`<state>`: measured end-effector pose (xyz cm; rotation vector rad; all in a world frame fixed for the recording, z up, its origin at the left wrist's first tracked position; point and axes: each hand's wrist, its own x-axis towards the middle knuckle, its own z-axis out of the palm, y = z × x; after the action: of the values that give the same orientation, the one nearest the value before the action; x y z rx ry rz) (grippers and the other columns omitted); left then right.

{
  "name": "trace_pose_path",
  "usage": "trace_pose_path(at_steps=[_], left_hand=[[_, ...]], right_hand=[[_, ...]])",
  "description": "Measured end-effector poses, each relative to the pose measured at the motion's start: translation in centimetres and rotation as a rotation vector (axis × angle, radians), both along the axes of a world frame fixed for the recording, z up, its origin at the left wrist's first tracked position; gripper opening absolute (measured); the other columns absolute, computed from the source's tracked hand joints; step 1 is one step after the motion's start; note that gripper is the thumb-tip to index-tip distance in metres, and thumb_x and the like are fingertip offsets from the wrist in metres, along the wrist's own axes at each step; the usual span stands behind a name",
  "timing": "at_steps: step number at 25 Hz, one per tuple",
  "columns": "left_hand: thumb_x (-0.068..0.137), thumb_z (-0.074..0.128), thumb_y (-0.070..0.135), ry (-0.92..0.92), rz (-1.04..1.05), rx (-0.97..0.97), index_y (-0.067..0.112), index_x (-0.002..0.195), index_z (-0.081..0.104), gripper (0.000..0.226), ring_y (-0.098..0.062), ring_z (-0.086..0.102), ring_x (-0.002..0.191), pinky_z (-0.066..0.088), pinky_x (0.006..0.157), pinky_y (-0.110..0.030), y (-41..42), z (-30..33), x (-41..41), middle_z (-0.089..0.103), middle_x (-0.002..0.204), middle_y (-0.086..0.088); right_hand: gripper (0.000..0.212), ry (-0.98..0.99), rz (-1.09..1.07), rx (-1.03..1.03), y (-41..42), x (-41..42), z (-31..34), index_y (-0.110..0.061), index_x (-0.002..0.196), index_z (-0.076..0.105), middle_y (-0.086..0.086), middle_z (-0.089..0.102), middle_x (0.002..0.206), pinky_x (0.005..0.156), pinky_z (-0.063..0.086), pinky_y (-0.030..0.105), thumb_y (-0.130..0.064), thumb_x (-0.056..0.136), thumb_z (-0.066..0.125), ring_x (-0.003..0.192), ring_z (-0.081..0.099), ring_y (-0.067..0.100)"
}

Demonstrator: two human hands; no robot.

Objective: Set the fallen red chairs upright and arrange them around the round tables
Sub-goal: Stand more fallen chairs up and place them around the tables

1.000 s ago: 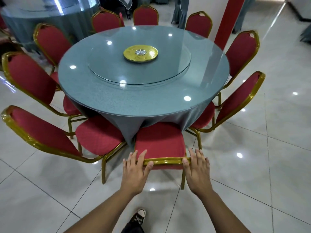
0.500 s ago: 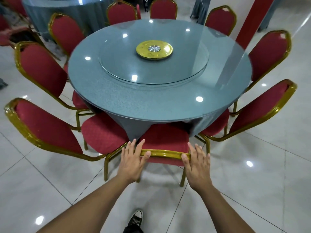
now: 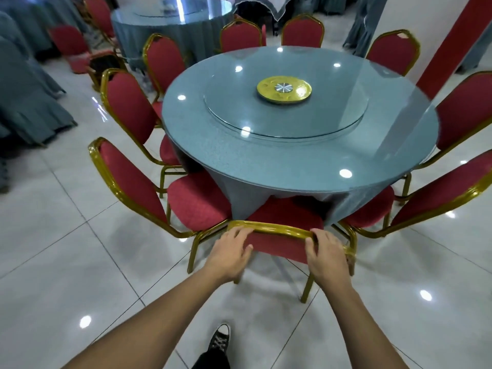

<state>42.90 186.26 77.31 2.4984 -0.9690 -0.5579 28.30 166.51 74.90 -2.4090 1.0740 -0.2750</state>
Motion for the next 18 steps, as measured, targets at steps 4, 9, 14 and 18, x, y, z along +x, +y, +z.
trace_pose_path(at_steps=[4,9,14,18], left_hand=[[0.100,0.048,0.034,-0.038,0.083,-0.035,0.036,0.143,0.039,0.043,-0.018,0.045,0.129,0.042,0.109,-0.042,4.8,2.4,-0.2,0.042,0.145,0.009],[0.101,0.047,0.033,-0.142,0.183,-0.134,0.031,0.139,0.047,0.037,-0.012,0.044,0.122,0.040,0.107,-0.035,11.0,6.3,2.1,0.047,0.136,0.011],[0.102,0.046,0.039,-0.189,0.289,-0.153,0.033,0.132,0.051,0.031,-0.011,0.044,0.122,0.040,0.106,-0.035,18.6,8.4,8.0,0.049,0.135,0.013],[0.102,0.044,0.041,-0.199,0.347,-0.161,0.036,0.129,0.051,0.028,-0.010,0.044,0.122,0.038,0.107,-0.033,25.8,10.4,15.2,0.051,0.133,0.013]], right_hand=[[0.032,-0.154,0.148,-0.023,5.2,2.7,2.5,-0.023,0.130,0.057,-0.005,0.058,0.130,0.111,0.040,0.040,-0.029,0.100,0.051,0.122,0.050,0.015],[0.033,-0.227,0.345,-0.044,12.5,8.1,5.7,-0.025,0.130,0.058,-0.007,0.058,0.130,0.104,0.040,0.032,-0.024,0.097,0.055,0.118,0.051,0.013],[0.032,-0.248,0.471,-0.068,20.0,16.2,8.4,-0.025,0.127,0.062,-0.006,0.061,0.127,0.096,0.041,0.036,-0.024,0.095,0.059,0.111,0.056,0.019],[0.032,-0.257,0.518,-0.015,27.0,24.5,10.3,-0.028,0.128,0.062,-0.009,0.059,0.130,0.101,0.043,0.039,-0.027,0.097,0.056,0.115,0.055,0.016]])
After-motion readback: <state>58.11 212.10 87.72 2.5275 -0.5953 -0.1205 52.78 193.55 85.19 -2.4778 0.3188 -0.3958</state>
